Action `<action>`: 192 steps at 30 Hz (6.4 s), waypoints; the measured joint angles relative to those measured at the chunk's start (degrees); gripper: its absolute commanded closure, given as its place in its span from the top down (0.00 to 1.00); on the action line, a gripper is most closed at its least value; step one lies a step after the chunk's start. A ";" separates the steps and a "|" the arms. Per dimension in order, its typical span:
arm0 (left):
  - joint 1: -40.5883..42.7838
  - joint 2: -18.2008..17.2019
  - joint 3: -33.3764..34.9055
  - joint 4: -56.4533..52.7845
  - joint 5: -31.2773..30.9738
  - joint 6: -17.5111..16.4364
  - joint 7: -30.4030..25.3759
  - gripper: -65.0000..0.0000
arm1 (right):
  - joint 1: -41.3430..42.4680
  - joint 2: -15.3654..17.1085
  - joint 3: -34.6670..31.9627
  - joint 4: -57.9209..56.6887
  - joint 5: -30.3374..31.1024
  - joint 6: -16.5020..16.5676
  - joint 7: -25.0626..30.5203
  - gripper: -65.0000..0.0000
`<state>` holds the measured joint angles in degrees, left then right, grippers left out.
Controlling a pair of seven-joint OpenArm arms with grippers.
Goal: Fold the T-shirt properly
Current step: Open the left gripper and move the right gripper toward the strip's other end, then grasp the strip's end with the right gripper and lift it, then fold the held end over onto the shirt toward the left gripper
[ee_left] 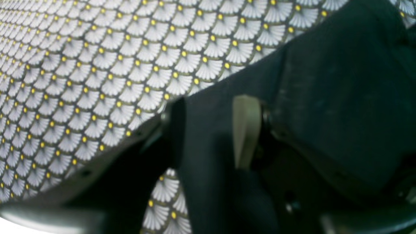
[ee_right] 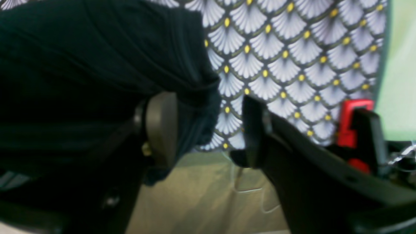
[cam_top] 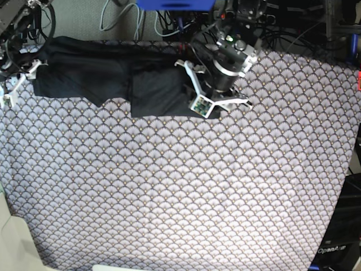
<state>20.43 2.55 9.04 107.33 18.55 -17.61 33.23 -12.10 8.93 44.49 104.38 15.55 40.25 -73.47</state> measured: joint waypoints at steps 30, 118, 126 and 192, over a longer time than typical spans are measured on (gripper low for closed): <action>0.81 -0.20 0.02 -0.09 0.04 0.00 -0.04 0.37 | 4.68 3.39 -0.59 -13.81 -0.02 -0.04 -4.11 0.60; 0.68 0.04 -16.33 6.01 -0.02 -0.17 0.00 0.37 | 1.46 -6.71 -28.59 6.91 -1.18 -0.07 -1.97 0.00; 0.92 0.00 -16.44 3.54 0.00 -0.17 -0.04 0.37 | 5.35 -10.88 -29.66 8.15 -0.66 -0.07 -2.54 0.00; -4.17 4.50 -16.81 -1.40 0.04 0.24 0.00 0.37 | 3.63 -7.04 -55.39 8.72 34.01 -0.07 6.03 0.01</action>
<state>16.25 7.05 -7.77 105.93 18.59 -17.37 33.23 -8.47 1.89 -10.90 113.10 49.56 40.18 -67.44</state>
